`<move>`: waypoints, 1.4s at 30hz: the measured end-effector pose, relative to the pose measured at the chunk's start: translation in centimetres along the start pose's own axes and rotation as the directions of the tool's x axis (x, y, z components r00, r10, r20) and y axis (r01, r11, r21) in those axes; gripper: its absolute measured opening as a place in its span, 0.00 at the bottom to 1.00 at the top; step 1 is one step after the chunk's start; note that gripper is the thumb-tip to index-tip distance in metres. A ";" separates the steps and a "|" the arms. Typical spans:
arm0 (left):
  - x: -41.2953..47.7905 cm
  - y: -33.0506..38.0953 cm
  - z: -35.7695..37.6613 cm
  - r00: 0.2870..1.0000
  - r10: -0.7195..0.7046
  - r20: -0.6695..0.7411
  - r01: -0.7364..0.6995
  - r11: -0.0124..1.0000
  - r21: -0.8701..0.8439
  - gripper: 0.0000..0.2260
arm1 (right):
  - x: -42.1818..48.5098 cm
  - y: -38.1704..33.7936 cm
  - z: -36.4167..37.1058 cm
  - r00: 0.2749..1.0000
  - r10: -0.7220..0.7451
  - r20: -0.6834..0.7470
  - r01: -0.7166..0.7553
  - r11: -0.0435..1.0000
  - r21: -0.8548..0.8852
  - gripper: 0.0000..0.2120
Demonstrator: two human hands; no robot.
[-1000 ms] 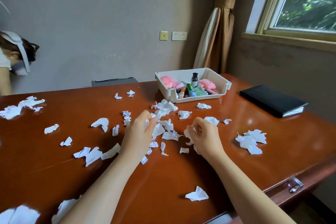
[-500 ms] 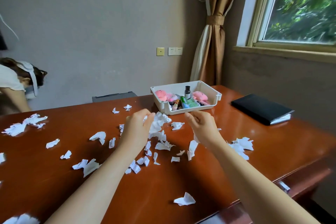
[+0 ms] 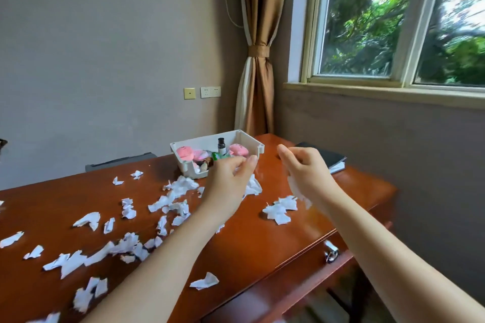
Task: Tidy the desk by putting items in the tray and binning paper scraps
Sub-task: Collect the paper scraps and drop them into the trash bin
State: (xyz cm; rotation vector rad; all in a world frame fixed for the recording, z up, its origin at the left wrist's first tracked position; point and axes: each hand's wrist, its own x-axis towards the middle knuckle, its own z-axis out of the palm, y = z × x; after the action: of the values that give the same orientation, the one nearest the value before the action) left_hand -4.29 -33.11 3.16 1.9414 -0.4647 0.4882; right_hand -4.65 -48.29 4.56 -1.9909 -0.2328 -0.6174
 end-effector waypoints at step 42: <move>-18.0 -20.8 37.2 0.476 -0.632 0.612 0.483 0.769 0.419 0.14 | -24.7 40.8 1.2 0.308 0.924 -0.227 -0.913 0.355 0.203 0.18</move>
State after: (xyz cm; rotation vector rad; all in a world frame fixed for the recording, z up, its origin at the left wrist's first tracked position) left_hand -3.81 -57.15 -36.30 2.2808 -0.2226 -0.7644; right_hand -8.45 -64.61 -40.08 -1.5715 1.0785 -0.1109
